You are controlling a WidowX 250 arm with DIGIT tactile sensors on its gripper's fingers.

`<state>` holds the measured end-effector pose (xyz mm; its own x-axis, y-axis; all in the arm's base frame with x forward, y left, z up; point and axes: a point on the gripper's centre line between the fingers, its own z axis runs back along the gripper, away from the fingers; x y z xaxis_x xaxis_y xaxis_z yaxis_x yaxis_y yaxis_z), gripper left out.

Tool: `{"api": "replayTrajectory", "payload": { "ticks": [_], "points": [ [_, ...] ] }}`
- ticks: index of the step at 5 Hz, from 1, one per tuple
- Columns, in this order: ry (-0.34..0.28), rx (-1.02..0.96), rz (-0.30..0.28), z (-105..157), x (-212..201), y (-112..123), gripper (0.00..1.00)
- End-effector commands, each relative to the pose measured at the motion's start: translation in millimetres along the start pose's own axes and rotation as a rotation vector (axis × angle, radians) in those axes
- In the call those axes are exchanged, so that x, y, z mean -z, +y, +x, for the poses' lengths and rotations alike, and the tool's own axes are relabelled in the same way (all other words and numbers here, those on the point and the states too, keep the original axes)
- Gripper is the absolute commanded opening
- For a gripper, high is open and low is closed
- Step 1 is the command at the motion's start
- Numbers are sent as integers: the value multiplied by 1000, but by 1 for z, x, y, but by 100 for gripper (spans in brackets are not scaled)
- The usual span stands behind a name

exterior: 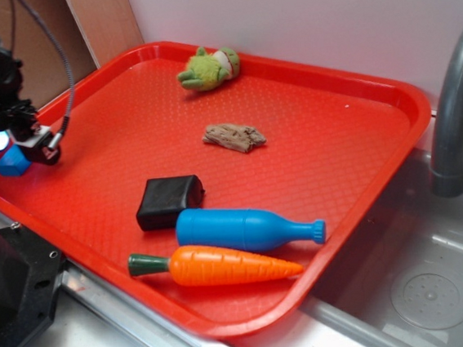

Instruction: Grab the blue block.

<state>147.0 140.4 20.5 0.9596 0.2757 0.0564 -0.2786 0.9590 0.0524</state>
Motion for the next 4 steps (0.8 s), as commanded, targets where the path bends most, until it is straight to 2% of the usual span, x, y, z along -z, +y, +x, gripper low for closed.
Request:
{"api": "replayTrajectory", "payload": {
  "ticks": [1,2,3,4],
  "points": [
    [90,-26,21,-21,25,-17,0],
    [99,-40,8,-39,23,-31,0],
    [79,-3,-3,-58,16,-43,0],
    [57,45,-46,-72,1,-45,0]
  ]
}}
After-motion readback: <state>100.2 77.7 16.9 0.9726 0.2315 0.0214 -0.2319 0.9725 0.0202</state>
